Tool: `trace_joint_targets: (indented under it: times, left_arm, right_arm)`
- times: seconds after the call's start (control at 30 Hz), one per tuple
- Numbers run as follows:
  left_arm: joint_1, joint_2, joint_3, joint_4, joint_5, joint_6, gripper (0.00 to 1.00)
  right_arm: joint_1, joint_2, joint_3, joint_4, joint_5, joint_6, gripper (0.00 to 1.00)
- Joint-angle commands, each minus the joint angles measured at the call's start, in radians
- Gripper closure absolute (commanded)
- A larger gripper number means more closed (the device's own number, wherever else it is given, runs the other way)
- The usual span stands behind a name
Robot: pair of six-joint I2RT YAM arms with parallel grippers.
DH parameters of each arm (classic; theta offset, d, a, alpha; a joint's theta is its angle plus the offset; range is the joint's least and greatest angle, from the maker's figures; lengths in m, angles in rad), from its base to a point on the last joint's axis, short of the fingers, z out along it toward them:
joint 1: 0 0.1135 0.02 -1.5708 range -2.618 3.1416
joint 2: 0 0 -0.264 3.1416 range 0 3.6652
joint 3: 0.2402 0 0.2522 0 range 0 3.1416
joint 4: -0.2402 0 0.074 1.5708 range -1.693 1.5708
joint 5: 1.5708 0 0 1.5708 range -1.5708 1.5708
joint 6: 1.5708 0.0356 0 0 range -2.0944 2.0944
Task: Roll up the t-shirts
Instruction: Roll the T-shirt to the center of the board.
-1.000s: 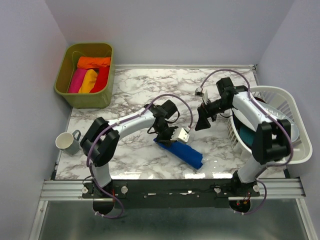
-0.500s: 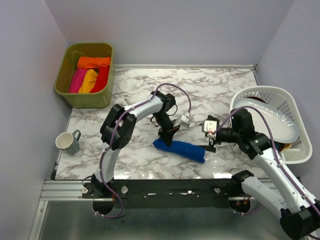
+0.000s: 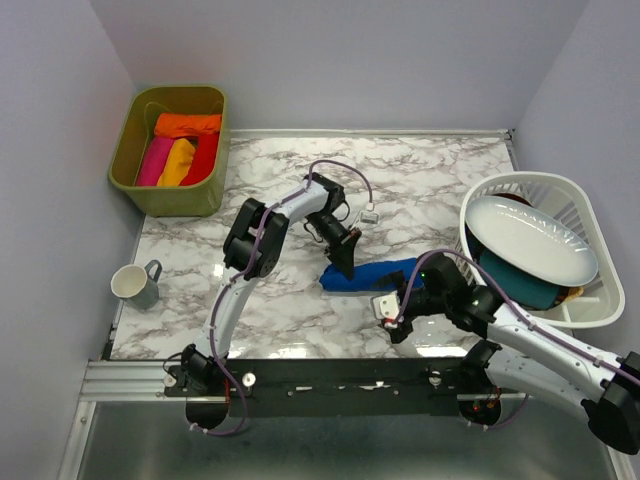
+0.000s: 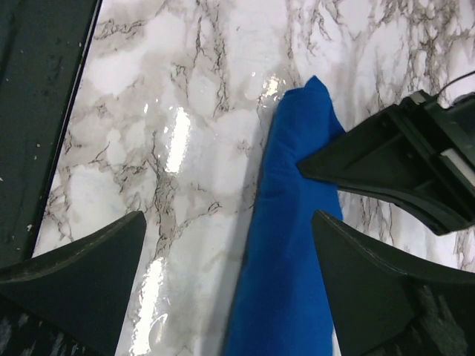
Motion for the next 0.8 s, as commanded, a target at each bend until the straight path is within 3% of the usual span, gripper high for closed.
trace_joint_targets:
  times: [0.0, 0.27, 0.77]
  left_arm:
    - [0.033, 0.051, 0.005, -0.128, 0.09, -0.018, 0.94]
    - [0.05, 0.084, -0.017, -0.129, 0.145, -0.039, 0.94]
    - [0.086, 0.126, -0.028, -0.129, 0.153, -0.075, 0.94]
  right_arm:
    - [0.03, 0.082, -0.044, 0.16, 0.101, -0.079, 0.0]
    - [0.037, 0.171, -0.092, 0.388, 0.239, -0.108, 0.0]
    - [0.037, 0.314, -0.139, 0.48, 0.343, -0.156, 0.0]
